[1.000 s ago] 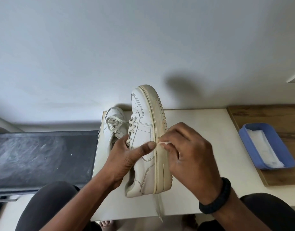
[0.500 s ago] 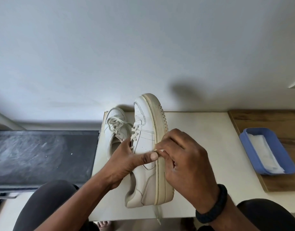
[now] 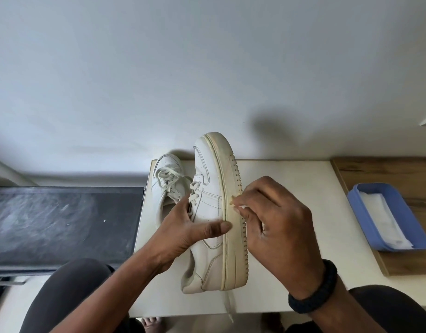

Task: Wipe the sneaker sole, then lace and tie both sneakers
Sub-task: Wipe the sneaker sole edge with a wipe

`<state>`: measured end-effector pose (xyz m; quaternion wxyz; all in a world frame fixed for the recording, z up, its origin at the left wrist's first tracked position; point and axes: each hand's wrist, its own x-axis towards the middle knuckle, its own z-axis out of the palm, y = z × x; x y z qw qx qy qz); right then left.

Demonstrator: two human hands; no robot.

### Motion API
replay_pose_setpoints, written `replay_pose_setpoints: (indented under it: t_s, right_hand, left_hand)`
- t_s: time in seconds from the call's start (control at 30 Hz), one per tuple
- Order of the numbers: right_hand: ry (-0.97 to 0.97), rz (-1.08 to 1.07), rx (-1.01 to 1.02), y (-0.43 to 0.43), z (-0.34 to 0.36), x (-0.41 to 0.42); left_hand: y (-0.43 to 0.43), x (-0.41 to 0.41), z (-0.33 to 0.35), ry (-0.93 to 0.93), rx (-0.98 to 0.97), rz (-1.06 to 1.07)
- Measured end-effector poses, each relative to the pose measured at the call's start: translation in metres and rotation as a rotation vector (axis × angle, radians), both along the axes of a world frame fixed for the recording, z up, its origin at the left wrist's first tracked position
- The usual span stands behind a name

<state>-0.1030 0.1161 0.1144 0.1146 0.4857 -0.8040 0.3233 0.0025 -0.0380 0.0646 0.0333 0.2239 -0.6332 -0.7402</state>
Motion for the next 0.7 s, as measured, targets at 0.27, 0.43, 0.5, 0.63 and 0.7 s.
replay_pose_setpoints:
  t_s: [0.27, 0.43, 0.5, 0.63, 0.7]
  right_hand:
    - [0.015, 0.053, 0.065, 0.0, -0.004, 0.003]
    - [-0.013, -0.001, 0.011, 0.003, 0.001, -0.006]
    - [-0.011, -0.039, -0.009, 0.003, 0.001, -0.007]
    - [0.008, 0.046, 0.05, -0.001, -0.004, 0.008]
    - [0.003, 0.051, 0.058, -0.002, -0.004, 0.007]
  left_hand:
    - [0.005, -0.002, 0.003, 0.002, -0.066, 0.032]
    - [0.005, -0.003, 0.005, 0.004, -0.079, 0.039]
    - [0.006, -0.004, 0.006, 0.007, -0.087, 0.031]
    - [0.005, -0.002, 0.007, 0.011, -0.101, 0.047]
    - [0.003, -0.002, 0.006, 0.008, -0.115, 0.054]
